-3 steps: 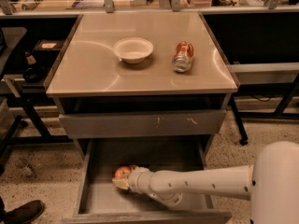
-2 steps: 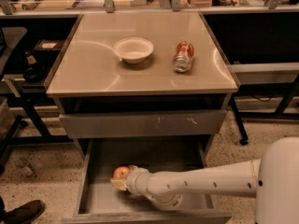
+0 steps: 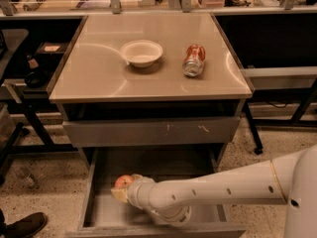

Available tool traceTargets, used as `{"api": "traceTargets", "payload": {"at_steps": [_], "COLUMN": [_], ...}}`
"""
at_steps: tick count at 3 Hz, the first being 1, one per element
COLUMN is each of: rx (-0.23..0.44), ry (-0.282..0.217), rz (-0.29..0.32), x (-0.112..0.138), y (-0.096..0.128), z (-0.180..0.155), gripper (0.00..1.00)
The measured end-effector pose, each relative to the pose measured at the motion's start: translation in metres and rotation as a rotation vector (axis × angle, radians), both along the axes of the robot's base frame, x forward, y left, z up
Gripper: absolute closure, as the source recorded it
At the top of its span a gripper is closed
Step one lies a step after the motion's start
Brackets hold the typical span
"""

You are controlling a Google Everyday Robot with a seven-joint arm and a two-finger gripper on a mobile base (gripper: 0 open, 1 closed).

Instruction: Pick apple from middle drawer and place on counter

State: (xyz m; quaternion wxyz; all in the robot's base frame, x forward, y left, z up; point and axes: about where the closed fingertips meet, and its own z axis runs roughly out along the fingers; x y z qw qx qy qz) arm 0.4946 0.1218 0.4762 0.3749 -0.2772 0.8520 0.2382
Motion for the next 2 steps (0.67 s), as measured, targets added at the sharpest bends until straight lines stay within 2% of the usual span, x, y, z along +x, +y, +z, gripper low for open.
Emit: {"api": "traceTargets", "payload": {"at_steps": [1, 2], "rx": [0.019, 0.059], "ry": [0.008, -0.008], "rz": [0.012, 0.048], "x": [-0.003, -0.001], "y": [0.008, 0.02], "z": [0.027, 0.059], "gripper": [1.0, 1.0]}}
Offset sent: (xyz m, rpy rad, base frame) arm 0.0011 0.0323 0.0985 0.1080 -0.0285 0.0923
